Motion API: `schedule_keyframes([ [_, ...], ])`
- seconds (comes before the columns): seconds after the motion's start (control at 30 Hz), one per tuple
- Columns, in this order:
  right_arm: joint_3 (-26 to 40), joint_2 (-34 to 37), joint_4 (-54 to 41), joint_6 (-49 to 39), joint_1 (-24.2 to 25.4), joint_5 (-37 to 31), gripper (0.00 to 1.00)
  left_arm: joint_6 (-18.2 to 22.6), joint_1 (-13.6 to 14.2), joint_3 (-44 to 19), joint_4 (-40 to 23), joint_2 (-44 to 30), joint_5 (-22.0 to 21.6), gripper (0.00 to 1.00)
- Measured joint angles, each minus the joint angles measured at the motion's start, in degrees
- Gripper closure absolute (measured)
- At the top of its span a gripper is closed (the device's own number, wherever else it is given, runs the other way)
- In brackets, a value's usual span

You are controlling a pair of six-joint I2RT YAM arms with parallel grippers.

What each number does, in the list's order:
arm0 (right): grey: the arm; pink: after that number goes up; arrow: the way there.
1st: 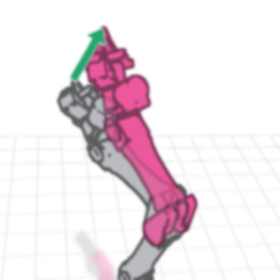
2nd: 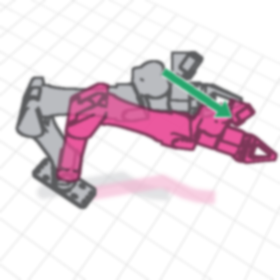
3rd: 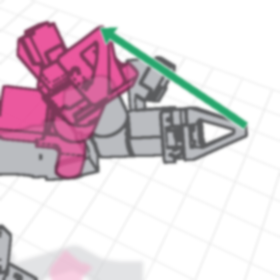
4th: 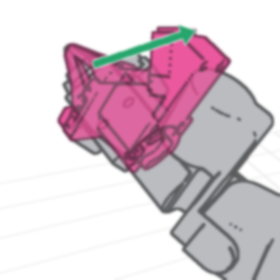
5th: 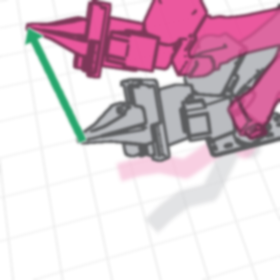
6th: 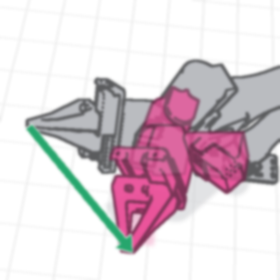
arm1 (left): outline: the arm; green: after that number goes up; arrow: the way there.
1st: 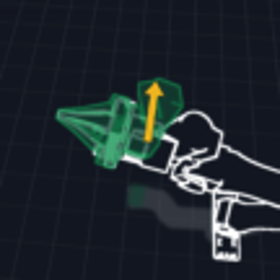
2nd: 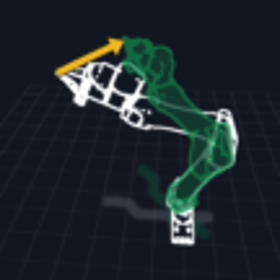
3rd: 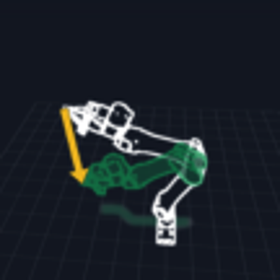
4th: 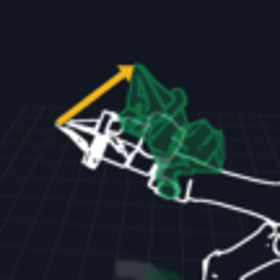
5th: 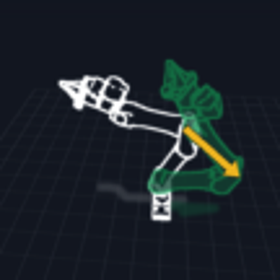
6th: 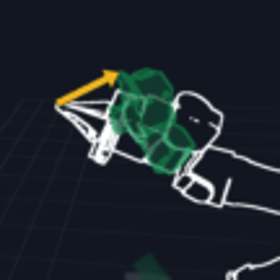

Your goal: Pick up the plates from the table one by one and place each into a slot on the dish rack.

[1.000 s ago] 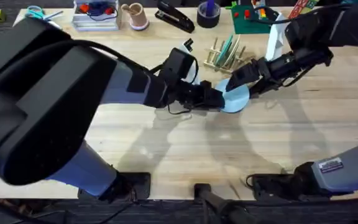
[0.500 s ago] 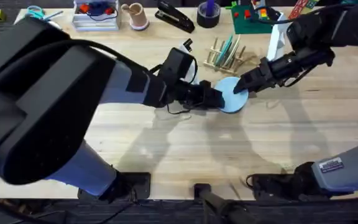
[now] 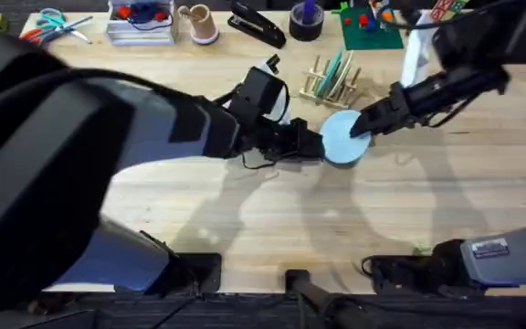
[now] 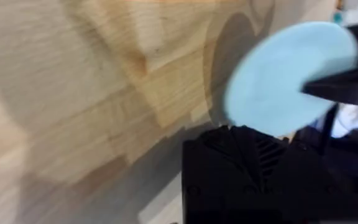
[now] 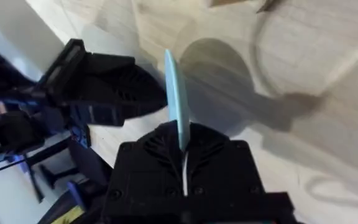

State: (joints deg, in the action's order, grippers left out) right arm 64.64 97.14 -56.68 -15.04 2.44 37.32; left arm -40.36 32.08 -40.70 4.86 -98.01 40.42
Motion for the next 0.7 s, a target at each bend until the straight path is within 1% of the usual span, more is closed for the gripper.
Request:
schedule_keyframes([
  [0.2, 0.9, -10.3, -4.3, 0.0, 0.2, -1.7, 0.969, 2.5, 0.0, 0.4, -4.8, 7.1, -5.0, 0.960],
  [0.37, 3.5, -16.1, -8.3, 0.9, 0.2, -2.7, 0.969, 5.5, -1.0, 0.4, -10.8, 14.6, -7.6, 0.961],
  [0.53, 7.1, -20.4, -12.8, 4.7, 0.2, -7.6, 0.969, 10.5, -3.6, -0.3, -21.9, 21.3, -10.9, 0.961],
  [0.6, 9.2, -21.6, -14.9, 6.6, 0.2, -10.1, 0.969, 13.5, -4.5, -2.1, -27.7, 23.7, -13.1, 0.961],
  [0.7, 12.2, -22.7, -17.2, 9.0, 0.2, -13.3, 0.969, 17.6, -5.1, -5.9, -35.1, 26.3, -16.6, 0.961],
])
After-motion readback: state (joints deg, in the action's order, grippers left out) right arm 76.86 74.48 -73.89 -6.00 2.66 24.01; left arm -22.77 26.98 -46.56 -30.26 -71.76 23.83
